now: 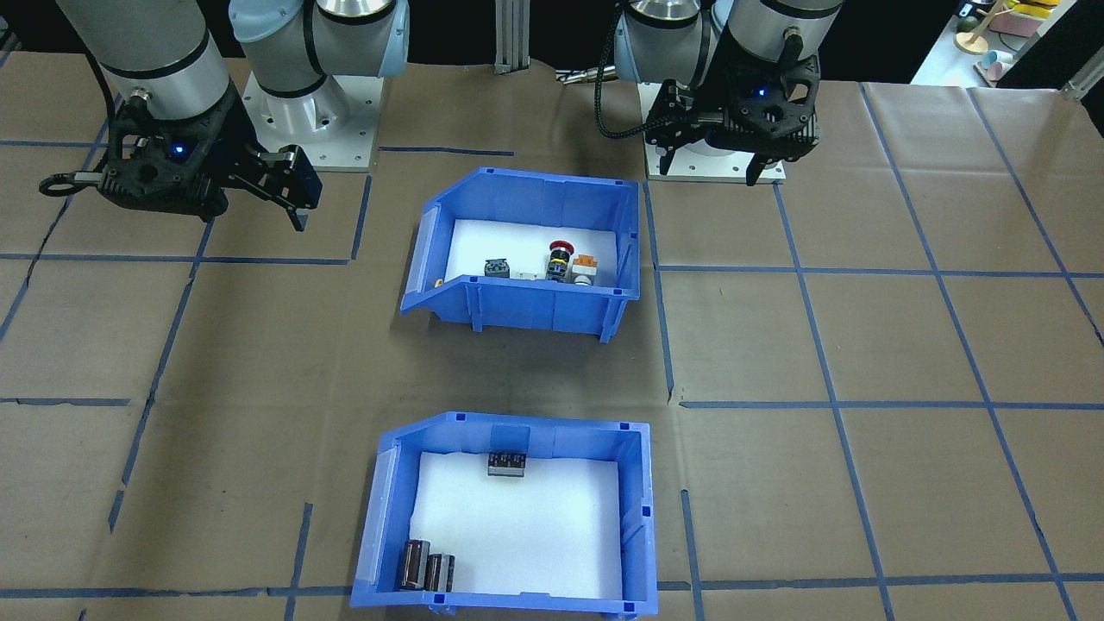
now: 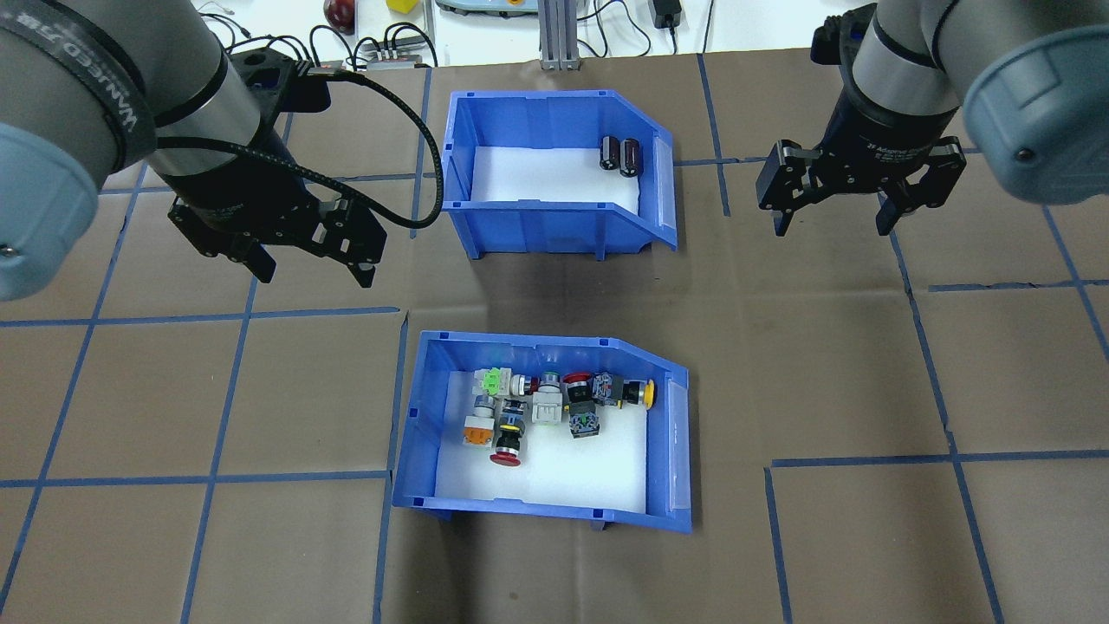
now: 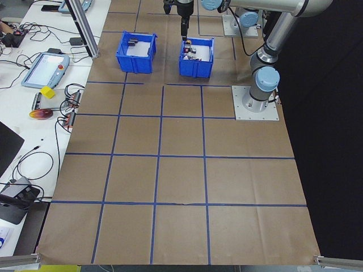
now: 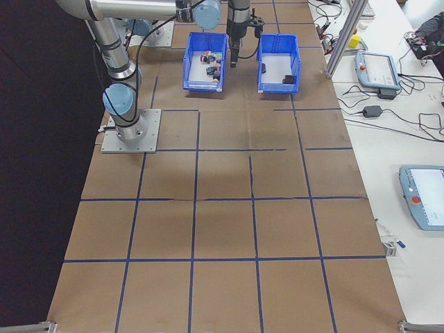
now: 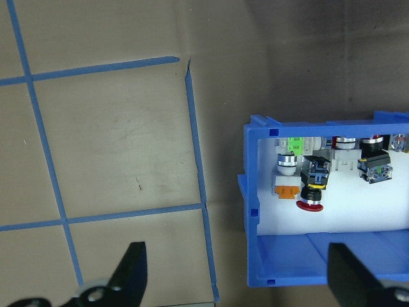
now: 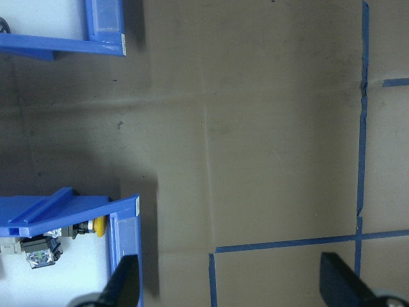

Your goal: Place button box in front

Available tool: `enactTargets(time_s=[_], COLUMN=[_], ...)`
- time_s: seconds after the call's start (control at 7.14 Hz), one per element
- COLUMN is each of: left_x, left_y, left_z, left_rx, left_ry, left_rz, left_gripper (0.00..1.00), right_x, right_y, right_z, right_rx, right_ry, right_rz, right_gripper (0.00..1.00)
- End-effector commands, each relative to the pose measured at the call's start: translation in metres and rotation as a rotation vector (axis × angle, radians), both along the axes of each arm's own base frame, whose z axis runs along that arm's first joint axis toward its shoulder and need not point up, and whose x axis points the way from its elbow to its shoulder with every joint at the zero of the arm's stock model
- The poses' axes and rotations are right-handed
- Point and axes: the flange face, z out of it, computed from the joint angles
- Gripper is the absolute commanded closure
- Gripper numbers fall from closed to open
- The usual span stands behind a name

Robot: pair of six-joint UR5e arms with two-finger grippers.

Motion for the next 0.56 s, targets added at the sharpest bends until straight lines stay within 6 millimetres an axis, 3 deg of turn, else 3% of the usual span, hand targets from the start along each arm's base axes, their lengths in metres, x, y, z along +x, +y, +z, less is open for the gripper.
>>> enactTargets(time_s=[0.0,0.42], left_x=[-0.0001,0.0036], left_y=[-0.0008,0.0020], left_z=[-0.0020,-0.0080], left_rx=[0.005,0.014], left_ry=[-0.001,-0.036], left_rz=[0.000,-0.004], left_gripper=[0.01,0.01], right_x=[-0.0002,-0.0002], right_y=[0.0004,0.0014], right_z=[0.0004,0.0023], right_rx=[-0.001,-0.002], right_ry=[0.002,0.001], right_rz=[0.002,0.010], right_gripper=[0.00,0.00])
